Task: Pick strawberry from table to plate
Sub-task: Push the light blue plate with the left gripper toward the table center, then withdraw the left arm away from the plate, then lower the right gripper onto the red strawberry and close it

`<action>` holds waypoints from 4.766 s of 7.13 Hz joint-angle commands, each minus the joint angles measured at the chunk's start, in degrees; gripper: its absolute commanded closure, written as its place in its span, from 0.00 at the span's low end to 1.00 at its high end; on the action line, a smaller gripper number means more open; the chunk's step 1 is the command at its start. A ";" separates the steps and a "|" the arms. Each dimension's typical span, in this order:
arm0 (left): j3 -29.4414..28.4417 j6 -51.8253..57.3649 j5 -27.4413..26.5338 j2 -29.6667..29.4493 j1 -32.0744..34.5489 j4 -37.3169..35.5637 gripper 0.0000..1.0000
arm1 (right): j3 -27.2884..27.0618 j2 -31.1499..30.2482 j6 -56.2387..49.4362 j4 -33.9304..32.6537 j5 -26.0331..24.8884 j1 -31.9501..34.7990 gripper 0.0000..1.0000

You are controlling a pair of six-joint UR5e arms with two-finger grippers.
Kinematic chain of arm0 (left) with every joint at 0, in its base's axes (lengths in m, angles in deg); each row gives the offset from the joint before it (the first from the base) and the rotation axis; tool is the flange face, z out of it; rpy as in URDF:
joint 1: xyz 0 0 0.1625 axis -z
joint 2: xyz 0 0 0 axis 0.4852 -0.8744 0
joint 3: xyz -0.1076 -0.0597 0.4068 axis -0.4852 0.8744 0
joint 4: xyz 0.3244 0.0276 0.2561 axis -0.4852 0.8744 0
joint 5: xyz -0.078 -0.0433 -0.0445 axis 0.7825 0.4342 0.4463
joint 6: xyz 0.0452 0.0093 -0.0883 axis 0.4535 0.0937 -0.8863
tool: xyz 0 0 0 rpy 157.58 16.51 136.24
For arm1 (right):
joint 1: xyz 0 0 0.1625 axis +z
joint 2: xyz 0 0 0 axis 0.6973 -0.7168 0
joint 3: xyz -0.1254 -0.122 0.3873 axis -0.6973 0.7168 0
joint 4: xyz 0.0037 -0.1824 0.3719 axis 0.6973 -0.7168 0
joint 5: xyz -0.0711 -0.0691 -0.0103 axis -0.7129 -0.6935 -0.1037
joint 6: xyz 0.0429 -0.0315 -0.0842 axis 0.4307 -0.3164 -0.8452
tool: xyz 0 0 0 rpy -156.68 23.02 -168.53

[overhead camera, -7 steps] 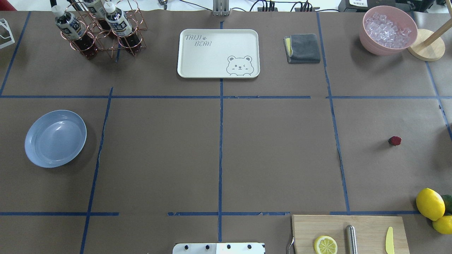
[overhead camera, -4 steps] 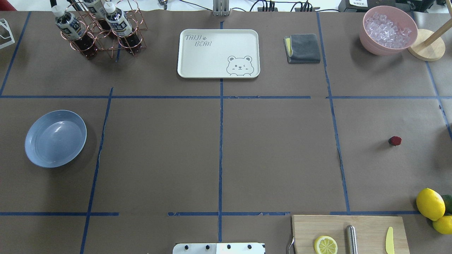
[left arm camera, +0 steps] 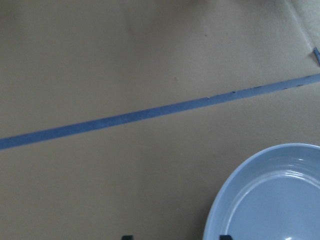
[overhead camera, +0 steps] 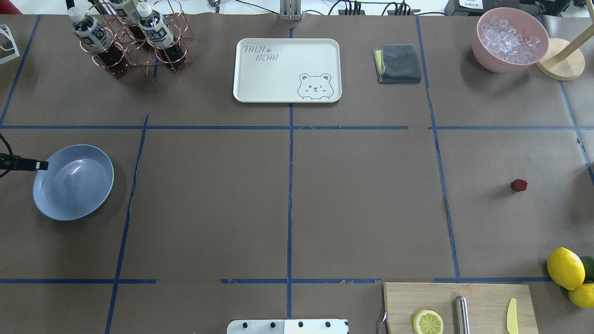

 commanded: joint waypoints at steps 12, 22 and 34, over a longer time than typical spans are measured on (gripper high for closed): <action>18.08 -17.30 -18.71 -27.81 -21.21 -31.30 1.00 | -0.08 -0.53 0.18 0.00 0.08 0.00 0.00; 10.41 -18.65 -25.88 -33.22 -30.32 -31.60 0.00 | -0.43 -0.79 -0.35 0.17 0.00 0.00 0.00; 14.63 69.42 7.14 -7.76 36.21 -81.44 0.00 | -3.77 -1.55 15.11 15.02 -3.05 -17.38 0.00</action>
